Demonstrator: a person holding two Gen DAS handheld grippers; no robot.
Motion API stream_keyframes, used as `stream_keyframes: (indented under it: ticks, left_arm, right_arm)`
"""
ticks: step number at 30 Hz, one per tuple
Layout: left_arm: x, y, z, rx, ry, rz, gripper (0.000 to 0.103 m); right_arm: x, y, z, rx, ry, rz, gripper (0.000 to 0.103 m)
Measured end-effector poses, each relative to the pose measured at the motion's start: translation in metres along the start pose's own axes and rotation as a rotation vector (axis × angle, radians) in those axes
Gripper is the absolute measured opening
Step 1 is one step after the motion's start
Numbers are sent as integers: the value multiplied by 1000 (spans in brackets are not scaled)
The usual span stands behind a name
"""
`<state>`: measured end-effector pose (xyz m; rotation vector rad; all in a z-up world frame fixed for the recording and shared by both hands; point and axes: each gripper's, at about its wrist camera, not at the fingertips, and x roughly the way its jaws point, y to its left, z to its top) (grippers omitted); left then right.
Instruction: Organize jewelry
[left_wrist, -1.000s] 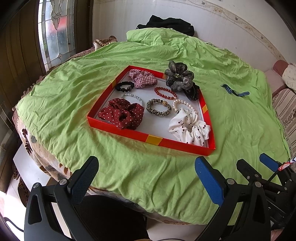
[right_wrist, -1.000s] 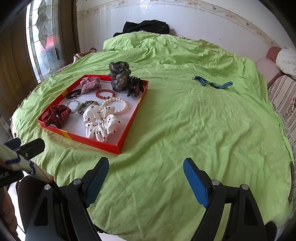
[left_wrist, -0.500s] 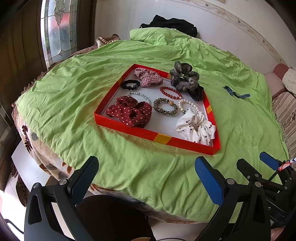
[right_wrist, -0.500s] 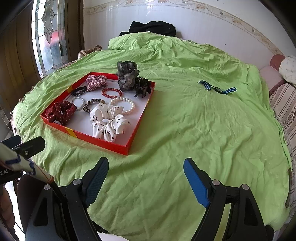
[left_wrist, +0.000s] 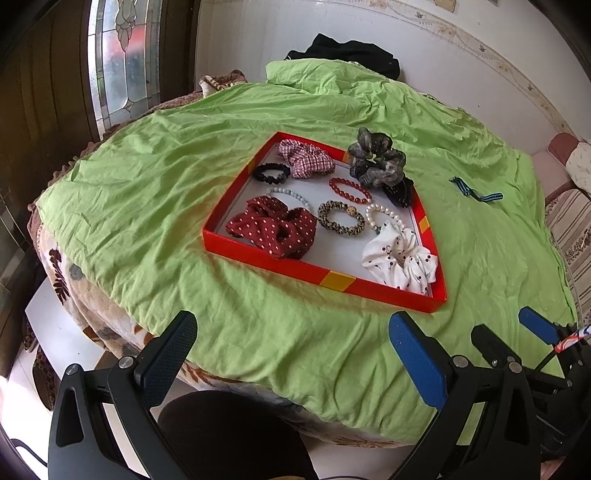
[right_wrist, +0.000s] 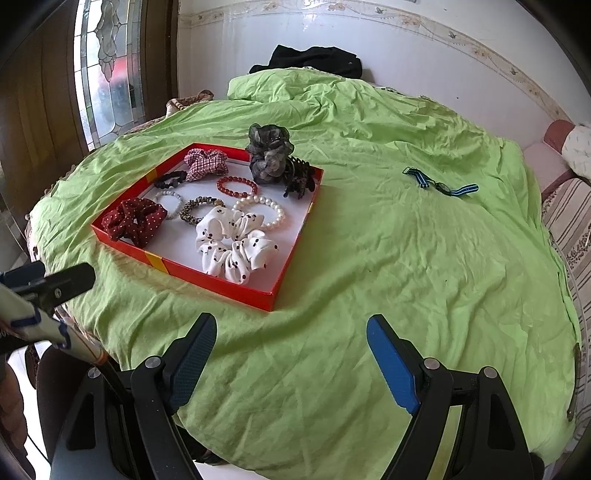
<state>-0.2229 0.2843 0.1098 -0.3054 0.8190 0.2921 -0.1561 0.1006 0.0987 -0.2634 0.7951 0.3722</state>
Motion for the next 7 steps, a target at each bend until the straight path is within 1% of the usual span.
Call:
stream_keyframes:
  ticks: [7]
  left_arm:
    - [-9,-1,4,-4,-14,58,103]
  right_arm:
    - [-1,1,-4,1,11,49,87]
